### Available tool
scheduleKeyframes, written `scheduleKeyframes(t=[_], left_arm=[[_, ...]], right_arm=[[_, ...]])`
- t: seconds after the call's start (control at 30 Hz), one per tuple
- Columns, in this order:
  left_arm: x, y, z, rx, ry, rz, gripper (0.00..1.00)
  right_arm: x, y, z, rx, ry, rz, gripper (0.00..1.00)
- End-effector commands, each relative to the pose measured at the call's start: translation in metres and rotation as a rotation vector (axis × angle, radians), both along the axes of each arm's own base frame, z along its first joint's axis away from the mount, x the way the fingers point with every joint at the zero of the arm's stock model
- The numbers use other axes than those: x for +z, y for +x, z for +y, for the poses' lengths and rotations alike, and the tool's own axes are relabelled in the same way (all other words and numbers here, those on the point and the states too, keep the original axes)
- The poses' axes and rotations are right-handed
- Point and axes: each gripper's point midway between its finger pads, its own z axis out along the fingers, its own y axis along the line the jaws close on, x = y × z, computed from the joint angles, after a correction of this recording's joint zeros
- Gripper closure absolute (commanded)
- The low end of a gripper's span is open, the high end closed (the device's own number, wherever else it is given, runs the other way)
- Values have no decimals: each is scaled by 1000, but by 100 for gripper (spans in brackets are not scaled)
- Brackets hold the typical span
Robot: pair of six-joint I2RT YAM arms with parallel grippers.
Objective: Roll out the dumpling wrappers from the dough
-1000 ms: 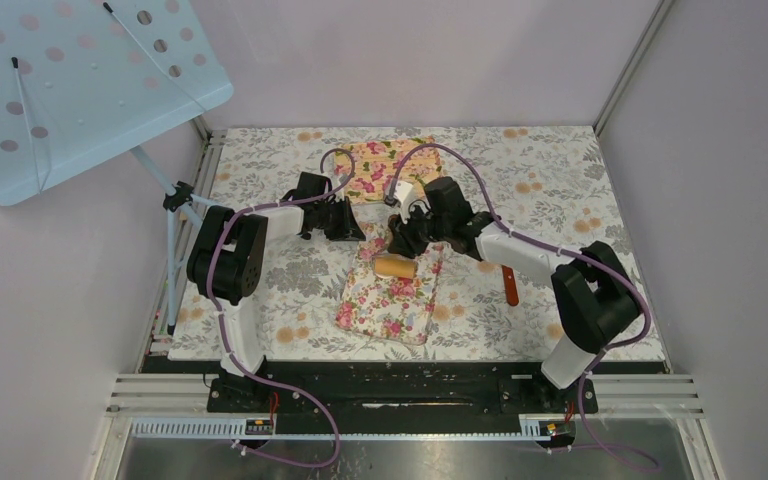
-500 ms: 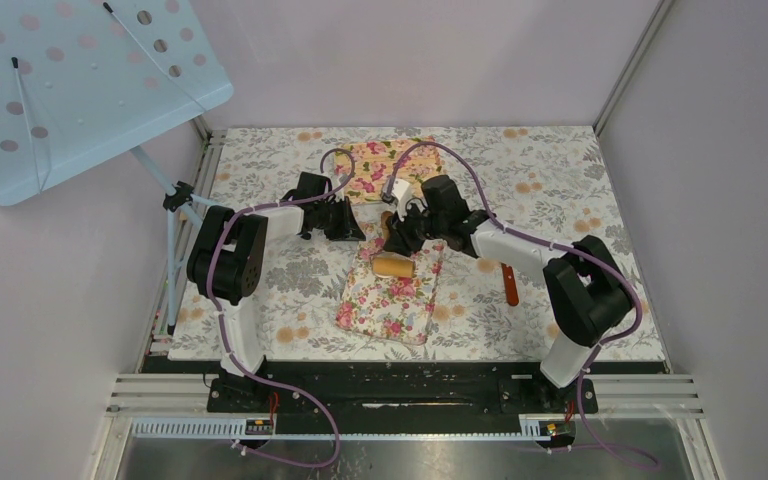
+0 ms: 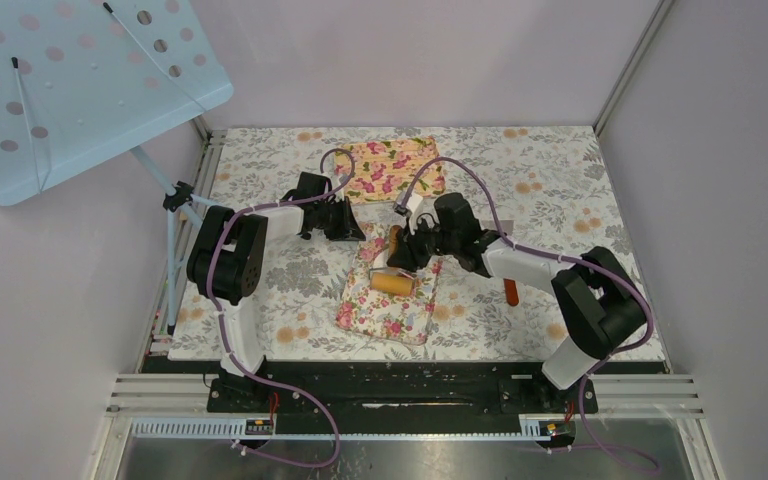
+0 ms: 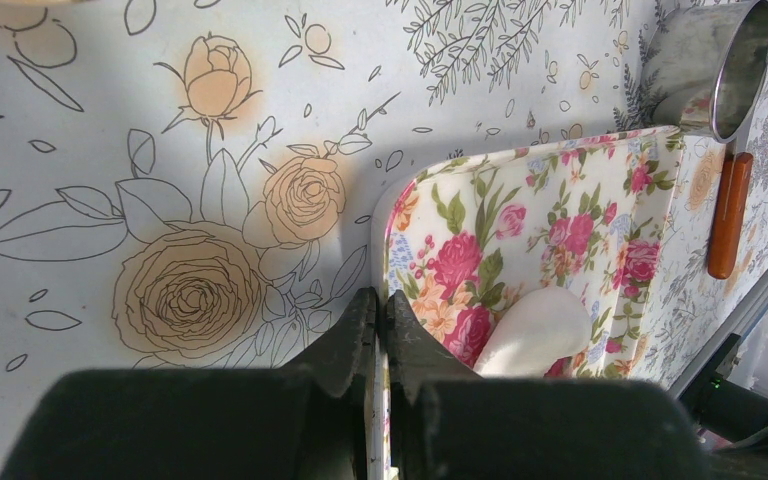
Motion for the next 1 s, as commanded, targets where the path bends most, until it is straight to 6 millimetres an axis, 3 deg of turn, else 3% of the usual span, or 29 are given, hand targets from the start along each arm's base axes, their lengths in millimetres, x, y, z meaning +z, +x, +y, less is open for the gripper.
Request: scheduleKeyframes(t=[0.0, 0.1, 0.33, 0.43, 0.53, 0.73, 0.97], left_arm=[[-20, -10, 13, 22, 66, 58, 100], [-20, -10, 13, 22, 66, 59, 100], [-20, -10, 13, 23, 66, 58, 100], [-20, -9, 13, 21, 63, 58, 100], [-20, -9, 13, 22, 63, 56, 100], [-20, -9, 12, 20, 63, 57, 100], [-20, -9, 12, 19, 64, 59, 100]], right_arm=[[-42, -31, -20, -3, -104, 161, 100], [-26, -33, -15, 12, -64, 161, 100], [92, -20, 0, 82, 76, -62, 100], [116, -14, -4, 97, 40, -105, 100], [117, -1, -6, 98, -5, -189, 100], [82, 35, -3, 83, -67, -347, 100], [33, 42, -5, 96, -110, -410, 100]])
